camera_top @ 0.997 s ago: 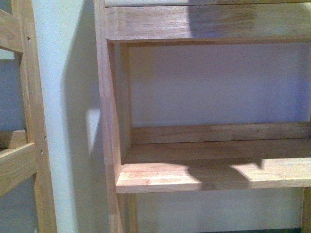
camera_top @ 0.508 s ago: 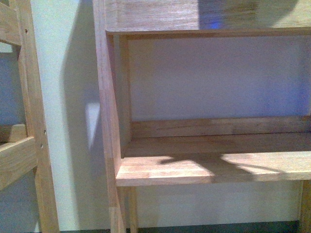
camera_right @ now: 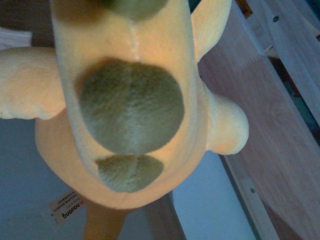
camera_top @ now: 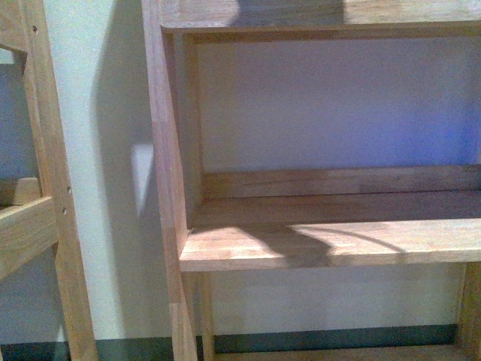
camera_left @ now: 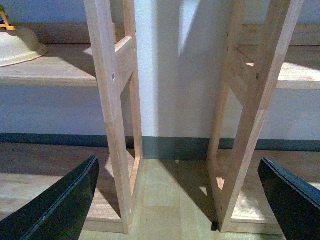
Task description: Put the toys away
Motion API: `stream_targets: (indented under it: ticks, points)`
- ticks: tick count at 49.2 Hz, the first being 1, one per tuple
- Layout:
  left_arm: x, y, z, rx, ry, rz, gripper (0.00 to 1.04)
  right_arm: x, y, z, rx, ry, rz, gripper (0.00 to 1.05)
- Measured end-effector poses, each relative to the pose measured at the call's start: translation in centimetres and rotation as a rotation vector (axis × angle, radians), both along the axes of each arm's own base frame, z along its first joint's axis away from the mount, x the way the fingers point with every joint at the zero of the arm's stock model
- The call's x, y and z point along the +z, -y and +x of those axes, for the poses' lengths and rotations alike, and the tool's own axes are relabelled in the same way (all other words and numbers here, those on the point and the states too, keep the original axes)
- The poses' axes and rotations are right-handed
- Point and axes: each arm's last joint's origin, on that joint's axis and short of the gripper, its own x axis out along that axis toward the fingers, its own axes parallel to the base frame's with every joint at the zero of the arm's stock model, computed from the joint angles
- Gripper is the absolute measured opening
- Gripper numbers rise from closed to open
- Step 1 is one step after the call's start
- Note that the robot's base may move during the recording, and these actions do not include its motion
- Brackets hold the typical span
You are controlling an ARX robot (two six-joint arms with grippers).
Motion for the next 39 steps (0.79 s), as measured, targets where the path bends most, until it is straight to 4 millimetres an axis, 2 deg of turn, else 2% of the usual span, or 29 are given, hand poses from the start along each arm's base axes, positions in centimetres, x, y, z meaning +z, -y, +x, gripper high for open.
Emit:
stream_targets:
  ticks: [14,19,39]
  points:
    - [0.0,0.0,0.0,0.0,0.0,0.0,0.98,-2.6,-1.7,2.9,0.022,-0.061,0.007,0.07]
    - [0.0,0.0,0.0,0.0,0.0,0.0,0.98,-3.0,-1.8,3.9,0.026,-0.073,0.026,0.07]
    - [0.0,0.0,0.0,0.0,0.0,0.0,0.98,-4.0,-2.3,5.6,0.101,-0.116,0.074,0.07]
